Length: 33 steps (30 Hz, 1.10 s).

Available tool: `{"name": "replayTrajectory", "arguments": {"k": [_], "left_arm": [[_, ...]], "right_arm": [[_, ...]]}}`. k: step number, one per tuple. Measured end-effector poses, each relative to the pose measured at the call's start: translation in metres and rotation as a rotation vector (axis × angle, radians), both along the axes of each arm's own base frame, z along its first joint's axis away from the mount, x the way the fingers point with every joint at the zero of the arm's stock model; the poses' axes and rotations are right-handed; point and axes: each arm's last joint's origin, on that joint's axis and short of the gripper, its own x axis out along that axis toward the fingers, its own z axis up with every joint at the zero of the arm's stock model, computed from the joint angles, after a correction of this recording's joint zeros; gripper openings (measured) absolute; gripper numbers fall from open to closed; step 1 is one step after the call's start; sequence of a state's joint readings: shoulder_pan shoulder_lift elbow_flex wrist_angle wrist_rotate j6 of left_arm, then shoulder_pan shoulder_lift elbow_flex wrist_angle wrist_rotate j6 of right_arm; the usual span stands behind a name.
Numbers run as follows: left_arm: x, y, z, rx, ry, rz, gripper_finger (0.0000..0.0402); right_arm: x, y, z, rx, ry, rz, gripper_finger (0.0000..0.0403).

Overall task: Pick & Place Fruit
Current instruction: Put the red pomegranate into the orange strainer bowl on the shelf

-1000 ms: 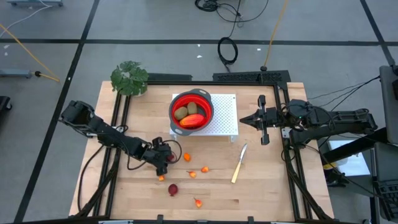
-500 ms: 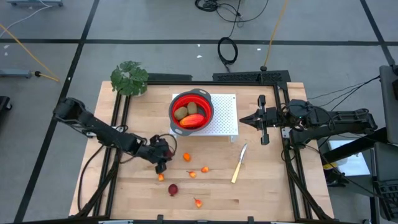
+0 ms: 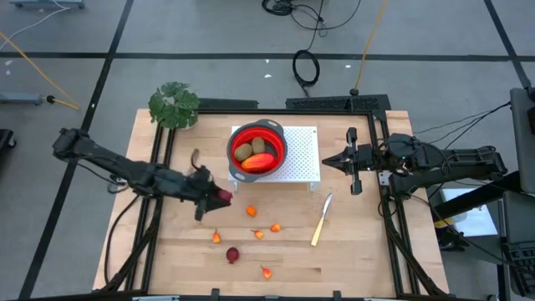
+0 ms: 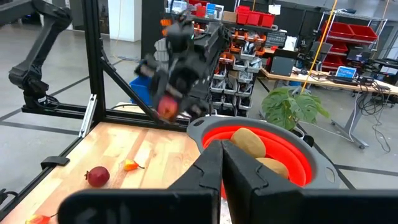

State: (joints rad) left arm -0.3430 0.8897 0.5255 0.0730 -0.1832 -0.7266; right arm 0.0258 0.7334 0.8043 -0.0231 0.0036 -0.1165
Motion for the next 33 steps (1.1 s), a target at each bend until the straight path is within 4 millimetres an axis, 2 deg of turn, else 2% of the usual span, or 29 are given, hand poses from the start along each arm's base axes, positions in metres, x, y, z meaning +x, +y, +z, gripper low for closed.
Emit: {"name": "replayTrajectory", "arguments": {"k": [6, 11, 15, 22, 27, 33], "left_arm": [[-0.008, 0.006, 0.035, 0.012, -0.304, 0.007, 0.0184], [-0.011, 0.011, 0.056, 0.038, -0.514, 0.058, 0.0184], [-0.013, 0.018, 0.068, -0.020, -0.635, 0.153, 0.0184], [-0.019, 0.031, 0.083, -0.340, -0.786, 0.326, 0.0184], [-0.021, 0.037, 0.084, -0.599, -0.819, 0.425, 0.0184], [-0.021, 0.041, 0.084, -0.806, -0.834, 0.445, 0.0184]], "right_arm": [[0.000, 0.000, 0.000, 0.000, 0.004, 0.000, 0.0000], [0.000, 0.000, 0.000, 0.000, 0.004, 0.000, 0.0000], [0.000, 0.000, 0.000, 0.000, 0.004, 0.000, 0.0000], [0.000, 0.000, 0.000, 0.000, 0.004, 0.000, 0.0000], [0.000, 0.000, 0.000, 0.000, 0.004, 0.000, 0.0000], [0.000, 0.000, 0.000, 0.000, 0.004, 0.000, 0.0000]]}}
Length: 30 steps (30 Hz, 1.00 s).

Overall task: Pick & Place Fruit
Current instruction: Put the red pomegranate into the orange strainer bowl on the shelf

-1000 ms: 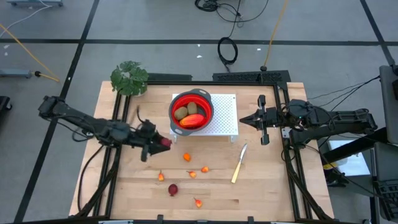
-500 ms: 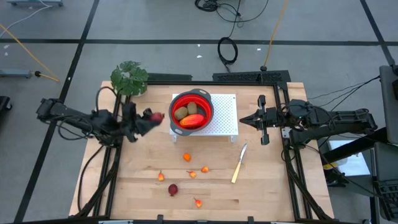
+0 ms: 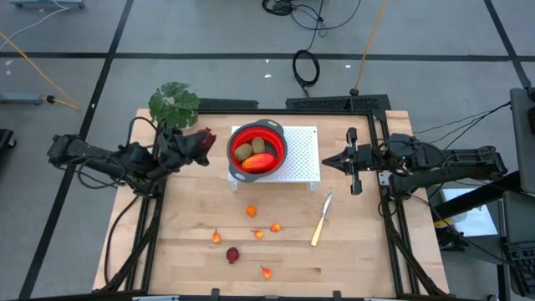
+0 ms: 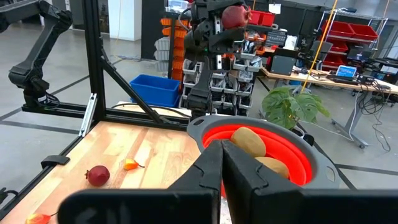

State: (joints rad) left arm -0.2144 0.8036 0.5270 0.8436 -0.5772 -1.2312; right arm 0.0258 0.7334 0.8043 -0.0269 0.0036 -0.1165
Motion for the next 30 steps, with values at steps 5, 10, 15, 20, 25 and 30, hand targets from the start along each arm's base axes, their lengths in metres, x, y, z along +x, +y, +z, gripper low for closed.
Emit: {"name": "replayTrajectory", "arguments": {"k": [5, 10, 15, 20, 25, 30], "left_arm": [[0.000, 0.001, 0.001, -0.011, -0.013, 0.000, 0.0184], [-0.001, 0.000, 0.002, 0.167, 0.045, 0.068, 0.0184], [0.000, -0.001, 0.002, 0.447, 0.147, 0.177, 0.0184], [0.007, -0.003, -0.003, 0.640, 0.294, 0.251, 0.0184], [0.023, -0.006, -0.004, 0.790, 0.519, 0.222, 0.0184], [0.046, -0.009, 0.007, 0.947, 0.720, 0.200, 0.0184]], "right_arm": [[0.000, 0.000, 0.000, 0.000, 0.000, 0.000, 0.0000], [0.000, 0.000, 0.000, 0.000, 0.000, 0.000, 0.0000], [0.000, 0.000, 0.000, -0.004, 0.000, 0.000, 0.0000], [0.000, 0.000, 0.000, -0.004, 0.000, 0.000, 0.0000], [0.000, 0.000, 0.000, -0.004, 0.000, 0.001, 0.0000], [0.000, 0.000, 0.000, -0.004, 0.000, 0.000, 0.0000]]}}
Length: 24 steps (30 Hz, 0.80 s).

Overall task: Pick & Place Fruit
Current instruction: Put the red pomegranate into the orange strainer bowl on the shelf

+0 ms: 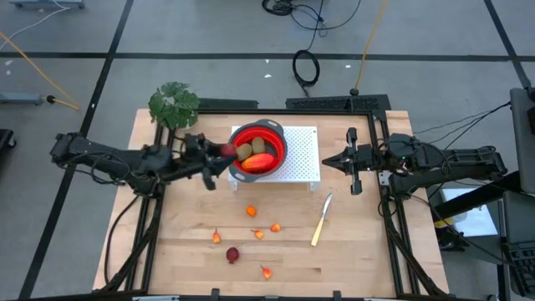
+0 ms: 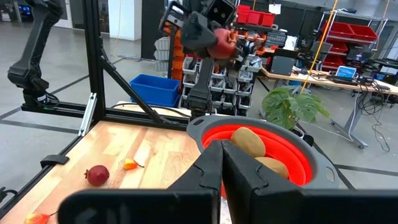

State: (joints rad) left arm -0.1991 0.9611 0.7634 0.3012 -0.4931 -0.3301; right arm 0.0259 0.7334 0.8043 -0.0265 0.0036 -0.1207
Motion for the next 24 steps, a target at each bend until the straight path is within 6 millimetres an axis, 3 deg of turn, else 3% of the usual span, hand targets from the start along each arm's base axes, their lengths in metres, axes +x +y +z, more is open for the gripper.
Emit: {"name": "replayTrajectory", "arguments": {"k": [10, 18, 24], "left_arm": [[0.053, 0.013, 0.021, 0.238, 0.322, 0.025, 0.0184], [0.095, 0.042, 0.019, 0.294, 0.572, -0.015, 0.0184], [0.108, 0.062, 0.011, 0.293, 0.667, -0.054, 0.0184]], "right_arm": [[0.000, 0.000, 0.000, 0.000, 0.000, 0.000, 0.0000], [0.000, 0.000, 0.000, 0.000, 0.000, 0.000, 0.0000], [0.000, 0.000, 0.000, 0.000, 0.001, 0.000, 0.0000]]}}
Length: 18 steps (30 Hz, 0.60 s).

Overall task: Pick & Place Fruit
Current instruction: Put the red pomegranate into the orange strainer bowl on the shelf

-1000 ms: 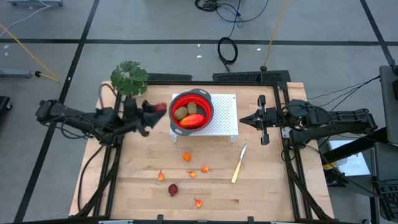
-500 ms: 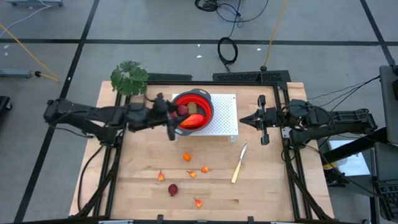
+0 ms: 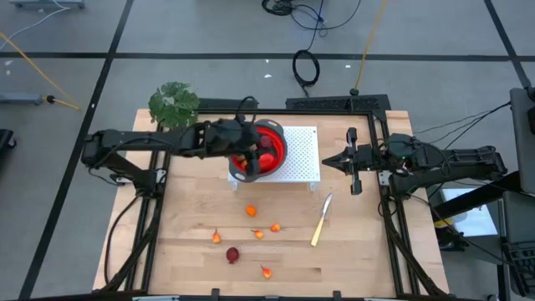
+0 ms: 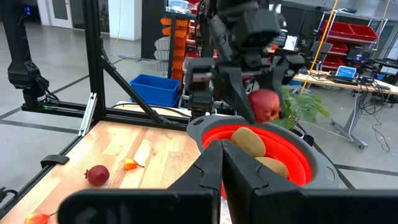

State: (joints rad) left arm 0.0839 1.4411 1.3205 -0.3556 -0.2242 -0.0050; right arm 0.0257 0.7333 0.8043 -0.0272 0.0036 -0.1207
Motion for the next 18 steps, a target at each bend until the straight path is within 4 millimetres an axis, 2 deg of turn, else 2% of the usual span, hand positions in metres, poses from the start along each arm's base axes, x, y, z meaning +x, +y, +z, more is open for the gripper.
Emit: {"name": "replayTrajectory", "arguments": {"k": [10, 18], "left_arm": [[-0.009, 0.029, -0.016, -0.124, 0.135, 0.039, 0.0184], [-0.003, 0.043, -0.027, -0.175, 0.162, 0.019, 0.0184]], "right_arm": [[0.000, 0.000, 0.000, 0.000, 0.000, 0.000, 0.0000], [0.000, 0.000, 0.000, 0.000, 0.000, 0.000, 0.0000]]}}
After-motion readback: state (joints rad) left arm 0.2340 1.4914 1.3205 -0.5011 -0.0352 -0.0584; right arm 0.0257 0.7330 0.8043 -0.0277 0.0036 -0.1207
